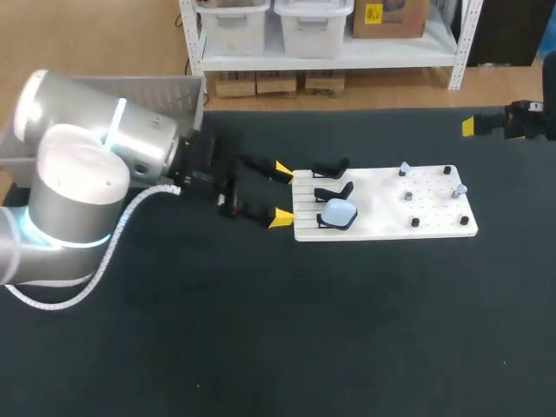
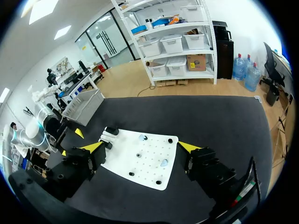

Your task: Pick up each earbud case from the left stands, insert the matching earbuds, close the lid, and place the case in the box.

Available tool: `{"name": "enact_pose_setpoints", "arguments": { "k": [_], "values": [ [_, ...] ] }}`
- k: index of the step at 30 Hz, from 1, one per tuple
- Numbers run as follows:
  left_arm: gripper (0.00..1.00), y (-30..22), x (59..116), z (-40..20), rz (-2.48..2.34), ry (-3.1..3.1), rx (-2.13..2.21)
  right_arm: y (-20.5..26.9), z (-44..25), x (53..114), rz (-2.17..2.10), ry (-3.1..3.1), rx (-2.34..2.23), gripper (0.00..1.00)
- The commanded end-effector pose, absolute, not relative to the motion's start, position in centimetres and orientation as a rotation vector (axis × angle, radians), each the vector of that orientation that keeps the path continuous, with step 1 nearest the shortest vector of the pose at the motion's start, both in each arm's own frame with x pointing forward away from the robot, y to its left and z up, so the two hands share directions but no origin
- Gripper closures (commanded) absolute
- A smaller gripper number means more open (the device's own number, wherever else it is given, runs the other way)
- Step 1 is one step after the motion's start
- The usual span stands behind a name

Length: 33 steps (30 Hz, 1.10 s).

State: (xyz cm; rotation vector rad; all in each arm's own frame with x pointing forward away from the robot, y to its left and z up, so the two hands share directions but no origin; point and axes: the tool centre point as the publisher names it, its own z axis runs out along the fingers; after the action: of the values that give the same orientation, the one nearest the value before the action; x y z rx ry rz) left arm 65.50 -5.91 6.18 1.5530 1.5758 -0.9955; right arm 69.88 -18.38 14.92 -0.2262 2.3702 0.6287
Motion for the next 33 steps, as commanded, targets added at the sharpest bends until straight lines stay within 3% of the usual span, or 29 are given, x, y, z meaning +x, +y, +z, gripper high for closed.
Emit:
{"name": "enact_pose_setpoints", "arguments": {
  "k": [1,10,14,21,33],
  "values": [
    [0.06,-7.1,66.4,5.0,-1.020,1.562,1.549,-18.4,14.9,69.9,0.629,2.370,-0.227,0.00],
    [0.10,-8.8,66.5,3.6,-1.075,1.548,1.543,-18.4,14.9,69.9,0.629,2.370,-0.227,0.00],
    [0.18,-9.3,66.5,3.1,-1.093,1.548,1.537,-18.4,14.9,69.9,0.629,2.370,-0.227,0.00],
    [0.09,-10.5,66.0,2.3,-1.118,1.541,1.528,-18.4,14.9,69.9,0.629,2.370,-0.227,0.00],
    [0.16,-11.6,66.3,2.0,-1.112,1.537,1.538,-18.4,14.9,69.9,0.629,2.370,-0.227,0.00]
  ]
}}
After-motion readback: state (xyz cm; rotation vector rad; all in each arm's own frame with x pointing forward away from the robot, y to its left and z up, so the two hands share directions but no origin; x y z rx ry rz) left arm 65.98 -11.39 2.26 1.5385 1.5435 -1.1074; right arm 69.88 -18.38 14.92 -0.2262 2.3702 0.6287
